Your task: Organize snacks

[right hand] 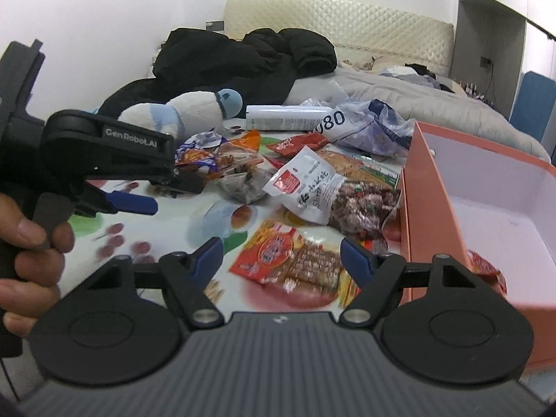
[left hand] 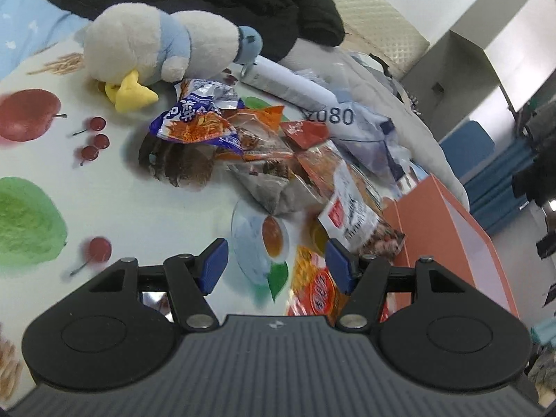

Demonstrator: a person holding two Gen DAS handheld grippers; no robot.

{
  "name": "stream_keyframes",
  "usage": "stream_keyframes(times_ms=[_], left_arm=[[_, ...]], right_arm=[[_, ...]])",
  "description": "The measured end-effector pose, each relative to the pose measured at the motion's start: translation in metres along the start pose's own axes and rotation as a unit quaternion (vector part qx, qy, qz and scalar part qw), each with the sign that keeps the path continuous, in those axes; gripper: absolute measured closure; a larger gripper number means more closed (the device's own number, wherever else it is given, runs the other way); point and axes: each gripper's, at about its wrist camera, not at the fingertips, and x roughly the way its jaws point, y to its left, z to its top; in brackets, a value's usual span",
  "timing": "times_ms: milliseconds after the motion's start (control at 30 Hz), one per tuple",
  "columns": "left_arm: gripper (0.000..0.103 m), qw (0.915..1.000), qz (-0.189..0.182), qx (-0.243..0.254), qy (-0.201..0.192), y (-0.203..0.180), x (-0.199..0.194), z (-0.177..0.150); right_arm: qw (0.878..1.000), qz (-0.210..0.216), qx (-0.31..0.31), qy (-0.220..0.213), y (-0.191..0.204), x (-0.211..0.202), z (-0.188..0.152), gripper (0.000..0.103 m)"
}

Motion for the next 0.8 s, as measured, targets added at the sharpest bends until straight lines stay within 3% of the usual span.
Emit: stream_keyframes(times_ms=[100,167,400,467,633,700,800], left_arm=[[0.036,0.9998,0.006,-0.017,-0.01,0.008,0.013,0.011],[0.036,0.9982,0.011,-0.045,-0.037,0.016,0.021,0.018],[0.036,0.9825,-0.006,-0.167,-0.083,0.049,0.051,0.04],[0.037,0.9806,0.005,-0.178,-0.082,0.055,0.059,0.048],[0.037,0.9771,0.005,-0.195,-0.086,0.068,0.073,0.065],[0.042,0.9767,0.015,-0.197,-0.083,0.071,0.079,0.068],[0.056,0.9757,0.022,-0.207,-0.069,0.076,0.089,0.071]], right_arm=[[1.0,-0.012,-0.013,0.0,0.001,0.018,0.004,0.027],[1.0,-0.017,-0.016,-0.001,0.0,0.031,0.007,0.027],[0.996,-0.038,-0.081,-0.016,0.016,0.081,0.009,0.028],[0.994,-0.037,-0.105,-0.018,0.021,0.092,0.011,0.038],[0.985,-0.052,-0.163,-0.021,0.035,0.119,0.012,0.038],[0.981,-0.062,-0.182,-0.026,0.039,0.129,0.011,0.039],[0.975,-0.081,-0.207,-0.031,0.042,0.143,0.009,0.039]])
